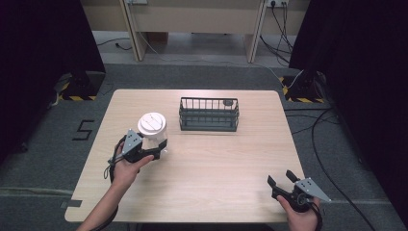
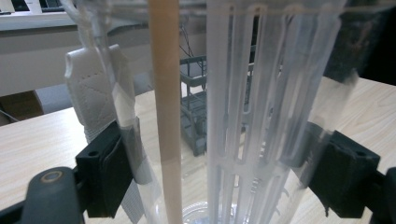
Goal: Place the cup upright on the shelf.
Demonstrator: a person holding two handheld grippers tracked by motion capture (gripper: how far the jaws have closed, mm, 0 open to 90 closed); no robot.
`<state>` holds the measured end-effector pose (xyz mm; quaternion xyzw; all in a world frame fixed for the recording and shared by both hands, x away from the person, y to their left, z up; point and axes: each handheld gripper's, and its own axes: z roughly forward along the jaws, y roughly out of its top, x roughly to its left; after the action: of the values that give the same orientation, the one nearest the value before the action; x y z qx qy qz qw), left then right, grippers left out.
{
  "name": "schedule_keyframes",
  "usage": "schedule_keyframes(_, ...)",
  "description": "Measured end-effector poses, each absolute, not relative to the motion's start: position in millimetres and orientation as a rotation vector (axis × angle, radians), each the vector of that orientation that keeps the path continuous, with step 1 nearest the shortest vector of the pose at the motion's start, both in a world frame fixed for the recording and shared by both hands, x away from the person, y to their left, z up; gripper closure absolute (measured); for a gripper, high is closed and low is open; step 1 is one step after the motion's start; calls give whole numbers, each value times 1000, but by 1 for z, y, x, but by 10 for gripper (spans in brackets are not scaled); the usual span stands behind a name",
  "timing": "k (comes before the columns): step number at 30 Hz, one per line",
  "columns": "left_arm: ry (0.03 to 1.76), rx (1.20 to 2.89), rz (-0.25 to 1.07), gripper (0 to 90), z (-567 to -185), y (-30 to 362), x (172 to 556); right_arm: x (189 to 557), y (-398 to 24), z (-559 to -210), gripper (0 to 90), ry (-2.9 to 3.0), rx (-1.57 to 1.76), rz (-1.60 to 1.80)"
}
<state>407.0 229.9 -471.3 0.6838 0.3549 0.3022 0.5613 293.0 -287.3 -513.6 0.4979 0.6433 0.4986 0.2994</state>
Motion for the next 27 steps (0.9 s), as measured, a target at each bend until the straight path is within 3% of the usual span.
schedule_keyframes(27,791,1607,712,174,-450,211,426,293,-288,-514,209,1707,1332,1331)
